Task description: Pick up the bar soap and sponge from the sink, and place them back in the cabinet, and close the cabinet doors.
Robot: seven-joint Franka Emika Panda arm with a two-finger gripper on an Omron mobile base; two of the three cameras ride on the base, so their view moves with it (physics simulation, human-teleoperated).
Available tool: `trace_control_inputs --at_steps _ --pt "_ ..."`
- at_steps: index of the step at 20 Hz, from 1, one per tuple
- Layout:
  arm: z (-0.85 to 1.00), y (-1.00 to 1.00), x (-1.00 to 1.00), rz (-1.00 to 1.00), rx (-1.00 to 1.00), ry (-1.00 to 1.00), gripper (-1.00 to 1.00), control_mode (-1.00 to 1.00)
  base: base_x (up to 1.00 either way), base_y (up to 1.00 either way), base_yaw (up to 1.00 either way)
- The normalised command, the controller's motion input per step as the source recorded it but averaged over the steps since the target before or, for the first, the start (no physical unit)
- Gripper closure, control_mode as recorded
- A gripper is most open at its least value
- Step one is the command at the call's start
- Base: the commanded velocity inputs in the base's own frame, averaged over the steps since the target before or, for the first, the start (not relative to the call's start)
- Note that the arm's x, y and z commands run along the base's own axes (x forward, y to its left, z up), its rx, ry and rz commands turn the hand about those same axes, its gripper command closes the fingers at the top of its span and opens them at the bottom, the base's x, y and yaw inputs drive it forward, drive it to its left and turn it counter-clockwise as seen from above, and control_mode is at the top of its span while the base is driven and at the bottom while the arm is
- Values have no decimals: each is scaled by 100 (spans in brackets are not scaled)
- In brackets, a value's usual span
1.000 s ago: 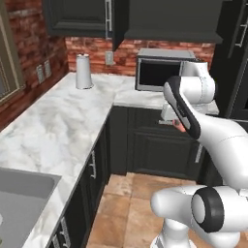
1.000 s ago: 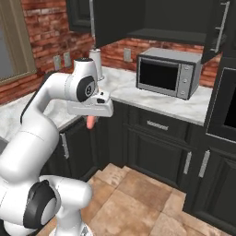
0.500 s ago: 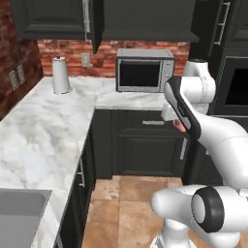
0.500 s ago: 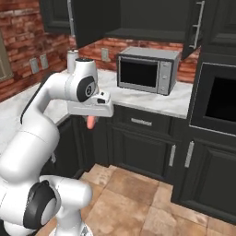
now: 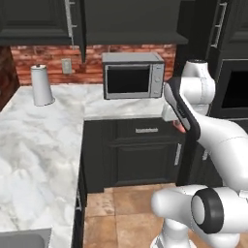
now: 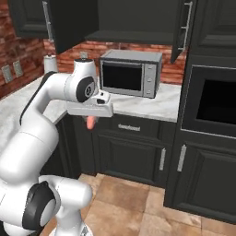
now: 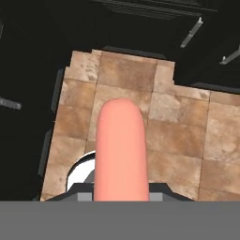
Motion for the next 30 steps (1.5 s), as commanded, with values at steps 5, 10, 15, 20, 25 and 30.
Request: trace_control_inputs --at_steps 5,10,15,20,25,30 --pt "0 0 0 0 0 0 100 100 60 1 -18" --pt "0 0 0 0 0 0 100 100 69 17 -9" --pt "0 0 0 0 0 0 100 100 67 18 -7" --pt "0 0 0 0 0 0 100 100 51 18 -8" --pt "0 0 0 0 0 0 100 100 37 24 -9" --pt "0 0 0 0 0 0 100 100 41 29 -7"
